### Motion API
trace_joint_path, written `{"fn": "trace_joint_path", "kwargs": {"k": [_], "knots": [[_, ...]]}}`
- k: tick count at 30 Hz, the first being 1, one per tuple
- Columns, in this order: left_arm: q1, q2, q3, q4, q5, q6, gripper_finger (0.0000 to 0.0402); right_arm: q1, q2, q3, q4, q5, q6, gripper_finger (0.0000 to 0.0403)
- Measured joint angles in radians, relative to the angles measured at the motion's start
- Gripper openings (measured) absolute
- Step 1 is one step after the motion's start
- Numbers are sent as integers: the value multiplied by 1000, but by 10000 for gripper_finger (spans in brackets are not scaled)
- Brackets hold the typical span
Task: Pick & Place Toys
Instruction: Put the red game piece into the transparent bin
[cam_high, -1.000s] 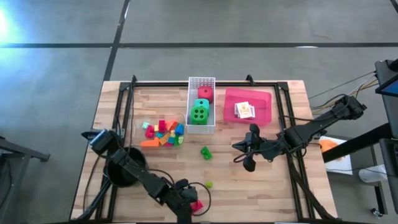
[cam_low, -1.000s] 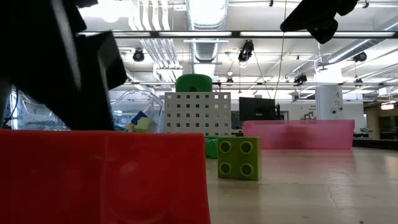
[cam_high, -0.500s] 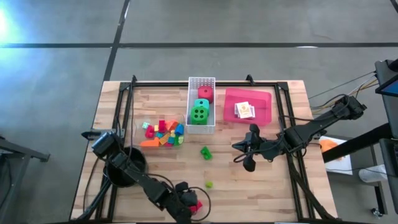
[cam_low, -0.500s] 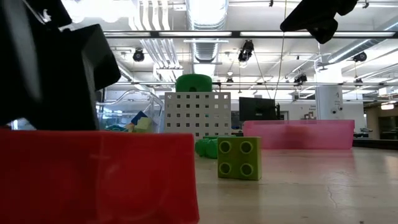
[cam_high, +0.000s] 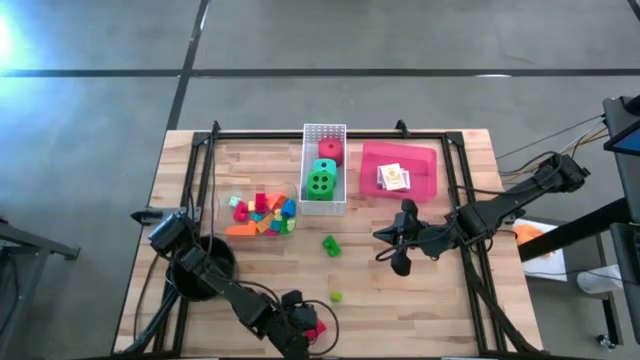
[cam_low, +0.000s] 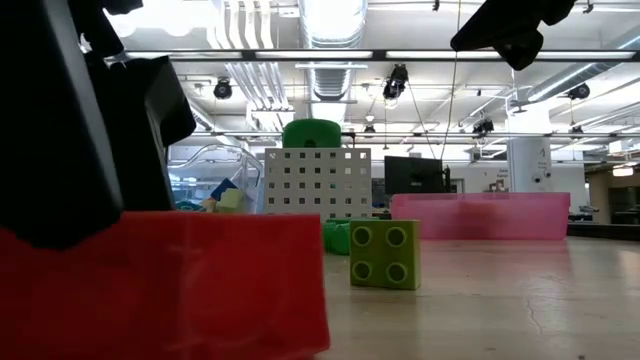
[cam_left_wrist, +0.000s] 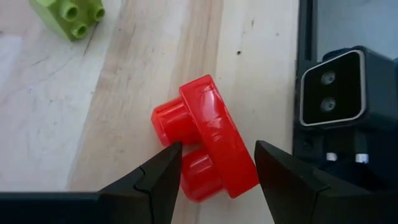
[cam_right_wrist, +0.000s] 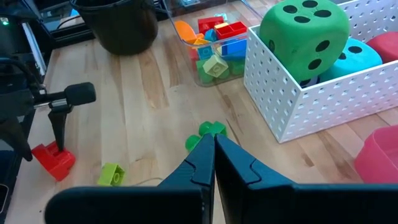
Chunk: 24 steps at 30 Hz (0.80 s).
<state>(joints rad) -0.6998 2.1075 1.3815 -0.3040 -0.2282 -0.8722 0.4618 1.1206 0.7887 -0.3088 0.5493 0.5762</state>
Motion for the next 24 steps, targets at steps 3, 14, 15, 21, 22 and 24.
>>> {"fn": "trace_joint_path", "kwargs": {"k": [3, 14, 15, 21, 22, 24], "knots": [[1, 0, 0, -33, -11, -1, 203, 0, 0, 0, 0, 0, 0, 8], [3, -2, -1, -118, -49, 30, 137, 0, 0, 0, 0, 0, 0, 8], [4, -2, -1, -121, -49, 32, 131, 0, 0, 0, 0, 0, 0, 8], [18, -3, -2, -134, -71, 91, 119, 0, 0, 0, 0, 0, 0, 8], [21, -3, -3, -137, -78, 111, 119, 0, 0, 0, 0, 0, 0, 8], [27, -3, -3, -141, -83, 138, 119, 0, 0, 0, 0, 0, 0, 8]]}}
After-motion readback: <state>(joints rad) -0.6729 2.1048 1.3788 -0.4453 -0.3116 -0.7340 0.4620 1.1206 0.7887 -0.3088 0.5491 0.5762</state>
